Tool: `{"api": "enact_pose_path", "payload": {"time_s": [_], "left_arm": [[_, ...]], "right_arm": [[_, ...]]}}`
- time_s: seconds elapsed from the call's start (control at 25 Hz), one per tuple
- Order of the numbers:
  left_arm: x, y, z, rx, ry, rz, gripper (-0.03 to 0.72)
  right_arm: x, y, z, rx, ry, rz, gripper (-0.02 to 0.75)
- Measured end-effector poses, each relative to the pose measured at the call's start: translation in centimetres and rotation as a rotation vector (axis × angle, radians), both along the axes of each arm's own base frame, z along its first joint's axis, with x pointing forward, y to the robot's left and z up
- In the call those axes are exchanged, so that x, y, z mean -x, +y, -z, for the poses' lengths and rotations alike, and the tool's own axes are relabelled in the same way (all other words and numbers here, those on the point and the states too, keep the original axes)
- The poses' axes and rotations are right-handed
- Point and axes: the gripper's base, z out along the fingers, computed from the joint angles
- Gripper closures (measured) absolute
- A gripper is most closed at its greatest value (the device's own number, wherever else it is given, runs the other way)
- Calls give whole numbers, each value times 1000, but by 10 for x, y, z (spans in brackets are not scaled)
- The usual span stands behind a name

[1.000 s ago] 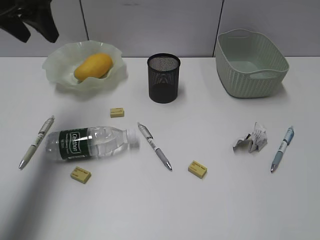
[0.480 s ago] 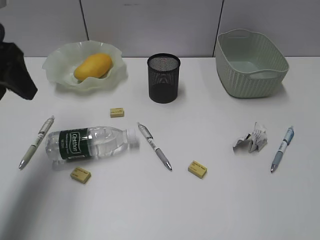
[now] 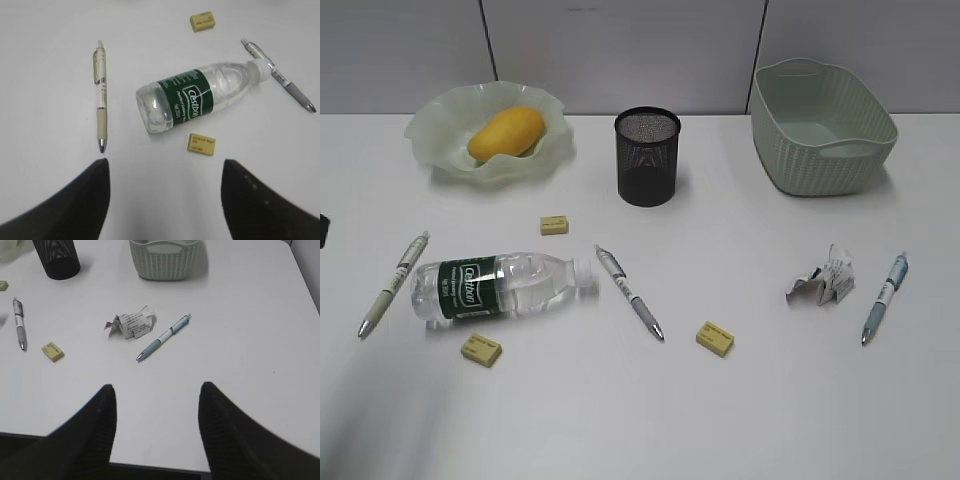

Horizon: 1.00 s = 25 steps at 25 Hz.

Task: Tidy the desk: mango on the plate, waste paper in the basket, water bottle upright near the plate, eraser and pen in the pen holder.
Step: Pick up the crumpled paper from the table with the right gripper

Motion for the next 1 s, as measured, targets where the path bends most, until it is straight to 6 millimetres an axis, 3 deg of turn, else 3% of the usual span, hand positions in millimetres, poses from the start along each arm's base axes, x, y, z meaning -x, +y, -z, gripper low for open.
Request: {"api": "enact_pose_path", "payload": {"time_s": [0.2,0.32,0.52,0.68,0.84,1.0], "left_arm": [[47,9,2,28,-197,-25,167],[64,13,6,40,-278,-34,170],[80,16,-3,59,-386,-39,171],[81,16,-3,59,-389,-38,171],[81,16,-3,58,-381,-36,176],[82,16,-2,57,-373,-34,188]], "right_arm": [[0,0,0,0,0,0,312],[0,0,0,-1,0,-1,312],[0,0,0,-3,0,0,312],[-2,0,-1,-16,14,8,312],[-22,0,-18,1,63,22,312],[-65,-2,-32,69,184,50,312]]}}
